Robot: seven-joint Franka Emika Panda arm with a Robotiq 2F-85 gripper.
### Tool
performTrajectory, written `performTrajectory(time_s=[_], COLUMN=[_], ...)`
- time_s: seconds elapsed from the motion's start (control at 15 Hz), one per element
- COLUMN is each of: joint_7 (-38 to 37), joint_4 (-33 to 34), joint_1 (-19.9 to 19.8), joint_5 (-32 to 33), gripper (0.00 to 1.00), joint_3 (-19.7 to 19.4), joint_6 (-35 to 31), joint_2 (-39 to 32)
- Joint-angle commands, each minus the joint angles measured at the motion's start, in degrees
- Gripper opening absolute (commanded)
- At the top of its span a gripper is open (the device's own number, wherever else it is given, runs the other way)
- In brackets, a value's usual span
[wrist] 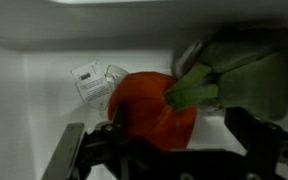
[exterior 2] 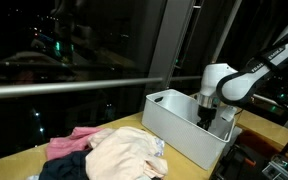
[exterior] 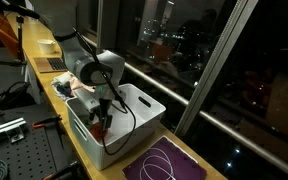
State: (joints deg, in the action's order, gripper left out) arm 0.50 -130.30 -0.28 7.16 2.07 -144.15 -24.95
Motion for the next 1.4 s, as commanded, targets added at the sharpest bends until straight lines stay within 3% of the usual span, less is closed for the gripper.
performTrajectory(time_s=[0.0,0.2,0.67,0.93,1.33], joint_7=[2.29,2.85,4.53,4.08,0.44], joint_4=[0.40,0.68,-0.74,-2.79,0.36], joint_1=[-0.27,-0.62,-1.81,-0.45,3.63], joint_5=[-1.68,-1.92,-4.02,-3.88,-0.62], gripper=[0.74,0.49,0.02,0.04,0.04], joint_3=[0.04,0.16,0.70,0.35,1.61], joint_6=[-1.85,-1.55,0.34,2.84,14.27], joint_2=[-2.14,-1.89,3.44,12.76,26.93])
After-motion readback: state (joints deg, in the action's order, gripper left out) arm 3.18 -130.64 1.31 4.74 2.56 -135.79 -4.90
